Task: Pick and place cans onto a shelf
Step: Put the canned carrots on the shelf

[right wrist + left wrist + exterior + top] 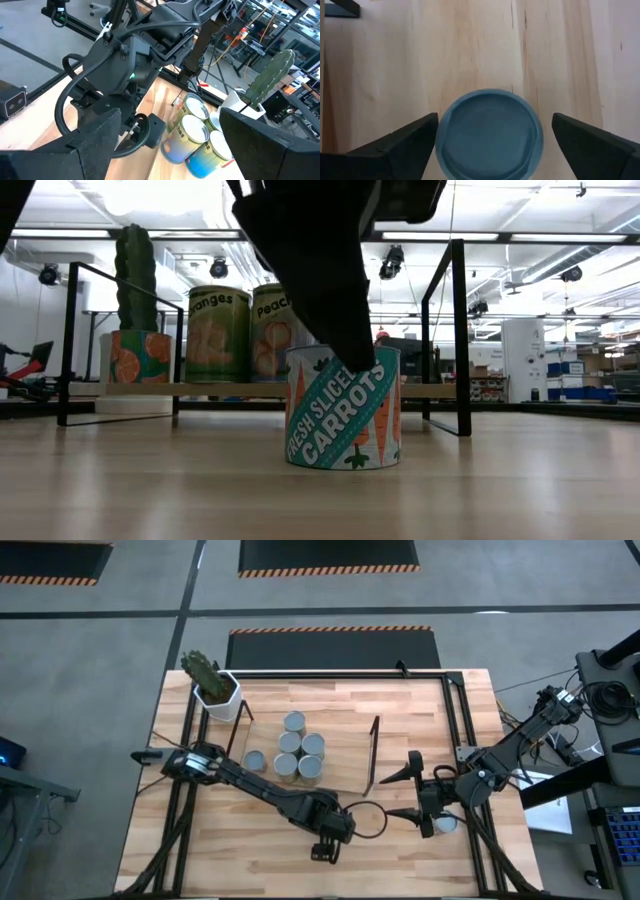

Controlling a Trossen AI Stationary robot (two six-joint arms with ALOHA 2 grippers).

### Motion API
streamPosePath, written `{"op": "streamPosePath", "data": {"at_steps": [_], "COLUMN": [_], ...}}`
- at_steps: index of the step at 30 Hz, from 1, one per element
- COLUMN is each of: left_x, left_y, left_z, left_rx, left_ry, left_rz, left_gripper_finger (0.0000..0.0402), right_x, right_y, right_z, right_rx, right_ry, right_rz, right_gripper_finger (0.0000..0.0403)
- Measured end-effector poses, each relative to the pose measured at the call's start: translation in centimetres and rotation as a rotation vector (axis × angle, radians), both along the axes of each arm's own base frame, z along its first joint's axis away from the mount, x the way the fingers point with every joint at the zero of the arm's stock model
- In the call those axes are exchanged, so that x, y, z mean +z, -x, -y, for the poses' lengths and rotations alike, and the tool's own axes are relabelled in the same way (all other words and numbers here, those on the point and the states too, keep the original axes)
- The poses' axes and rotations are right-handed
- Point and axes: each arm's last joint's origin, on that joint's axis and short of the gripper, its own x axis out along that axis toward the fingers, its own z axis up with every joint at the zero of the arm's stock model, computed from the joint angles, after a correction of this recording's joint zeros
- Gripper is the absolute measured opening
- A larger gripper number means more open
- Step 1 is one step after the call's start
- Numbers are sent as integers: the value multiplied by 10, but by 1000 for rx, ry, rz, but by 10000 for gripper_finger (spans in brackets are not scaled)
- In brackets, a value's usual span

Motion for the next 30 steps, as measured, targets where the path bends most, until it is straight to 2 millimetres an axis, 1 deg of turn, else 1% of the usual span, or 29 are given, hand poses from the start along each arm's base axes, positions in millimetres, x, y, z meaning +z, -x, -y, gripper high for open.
{"op": "streamPosePath", "data": {"at_steps": [6, 12, 15, 17, 20, 24, 27, 30], "left_x": [-7, -8, -5, -1, 11, 37, 61, 86], "left_y": [1, 0, 1, 2, 8, 21, 39, 62], "left_z": [-2, -2, -2, -2, -2, 1, -2, -13], "left_rx": [14, 15, 14, 10, -15, -84, -142, -139], "left_ry": [31, 43, 45, 45, 30, 10, -21, -89], "left_rz": [-12, -8, -5, 0, 8, 31, 5, -50], "left_gripper_finger": [324, 271, 268, 274, 289, 288, 281, 281], "right_x": [0, 0, 0, 0, 0, 0, 0, 0], "right_y": [0, 0, 0, 0, 0, 0, 0, 0], "right_z": [0, 0, 0, 0, 0, 0, 0, 0], "right_rx": [0, 0, 0, 0, 0, -1, -2, -2], "right_ry": [0, 0, 0, 0, 0, 0, -2, -3], "right_rz": [0, 0, 0, 0, 0, 1, 1, 1], "right_gripper_finger": [327, 327, 327, 327, 327, 327, 327, 327]}}
